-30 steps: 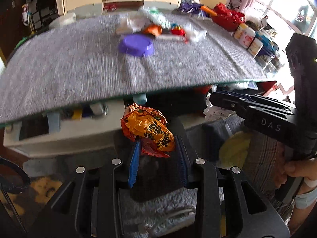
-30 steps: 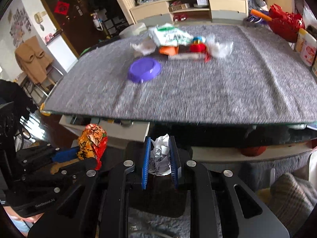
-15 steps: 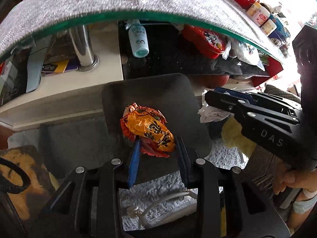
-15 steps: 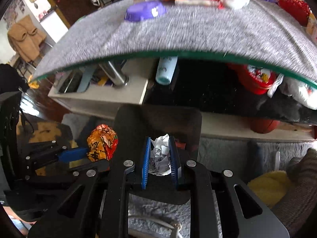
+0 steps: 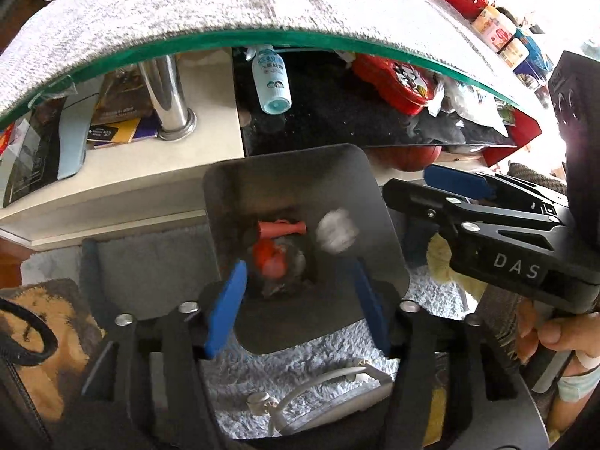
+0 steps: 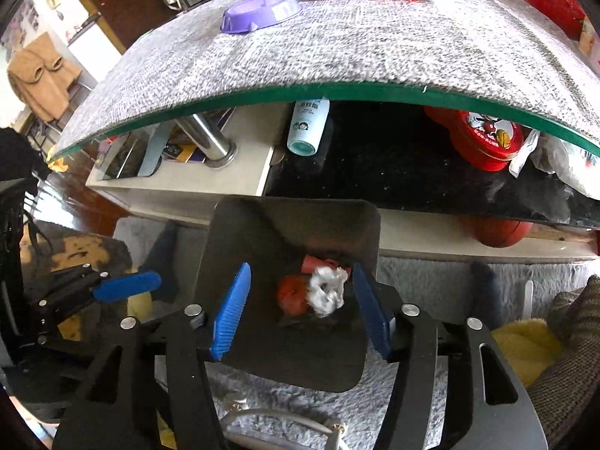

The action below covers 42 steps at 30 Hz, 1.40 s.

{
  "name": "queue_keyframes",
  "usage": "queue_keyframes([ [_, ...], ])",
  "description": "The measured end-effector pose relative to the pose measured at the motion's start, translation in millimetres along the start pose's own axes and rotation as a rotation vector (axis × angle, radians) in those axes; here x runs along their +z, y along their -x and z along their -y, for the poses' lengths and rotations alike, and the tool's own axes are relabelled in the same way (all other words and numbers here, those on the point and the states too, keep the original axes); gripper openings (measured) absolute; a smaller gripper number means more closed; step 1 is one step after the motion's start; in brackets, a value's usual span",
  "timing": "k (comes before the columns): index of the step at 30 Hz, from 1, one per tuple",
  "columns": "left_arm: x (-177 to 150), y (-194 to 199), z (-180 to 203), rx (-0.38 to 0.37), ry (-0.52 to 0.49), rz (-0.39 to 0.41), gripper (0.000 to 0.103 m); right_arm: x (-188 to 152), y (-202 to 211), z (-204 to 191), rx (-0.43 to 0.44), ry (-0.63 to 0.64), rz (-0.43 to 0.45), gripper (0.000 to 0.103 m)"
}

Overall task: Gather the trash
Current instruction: 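Grasp a clear plastic bag with the right tool while the left tool grasps the purple lid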

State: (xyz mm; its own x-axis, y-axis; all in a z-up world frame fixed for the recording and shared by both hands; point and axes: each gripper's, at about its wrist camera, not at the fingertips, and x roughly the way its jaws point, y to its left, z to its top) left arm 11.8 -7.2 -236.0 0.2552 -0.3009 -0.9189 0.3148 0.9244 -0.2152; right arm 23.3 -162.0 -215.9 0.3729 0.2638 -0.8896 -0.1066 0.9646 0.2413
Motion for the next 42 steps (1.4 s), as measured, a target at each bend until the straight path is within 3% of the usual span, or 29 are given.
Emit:
queue_keyframes([
  [2, 2, 6, -2, 0.013, 0.006, 0.010, 0.080, 2, 5, 2, -0.014, -0.001, 0.011, 0.073],
  [4, 5, 10, -4, 0.026, 0.016, 0.022, 0.089, 6, 11, 5, -0.036, -0.004, 0.028, 0.086],
  [7, 12, 21, -6, 0.056, 0.022, 0.046, 0.095, 13, 23, 9, -0.057, -0.011, 0.052, 0.094],
  [13, 28, 47, -1, 0.076, 0.009, 0.094, 0.095, 34, 54, 21, -0.065, -0.045, 0.120, 0.096],
  [24, 91, 76, 13, 0.095, -0.016, 0.181, 0.095, 92, 90, 49, -0.111, -0.084, 0.228, 0.096],
  [32, 146, 56, 4, 0.107, 0.004, 0.187, 0.095, 141, 76, 78, -0.152, -0.109, 0.231, 0.096],
  [42, 191, 15, -1, 0.109, 0.008, 0.151, 0.095, 190, 41, 115, -0.172, -0.172, 0.249, 0.093],
])
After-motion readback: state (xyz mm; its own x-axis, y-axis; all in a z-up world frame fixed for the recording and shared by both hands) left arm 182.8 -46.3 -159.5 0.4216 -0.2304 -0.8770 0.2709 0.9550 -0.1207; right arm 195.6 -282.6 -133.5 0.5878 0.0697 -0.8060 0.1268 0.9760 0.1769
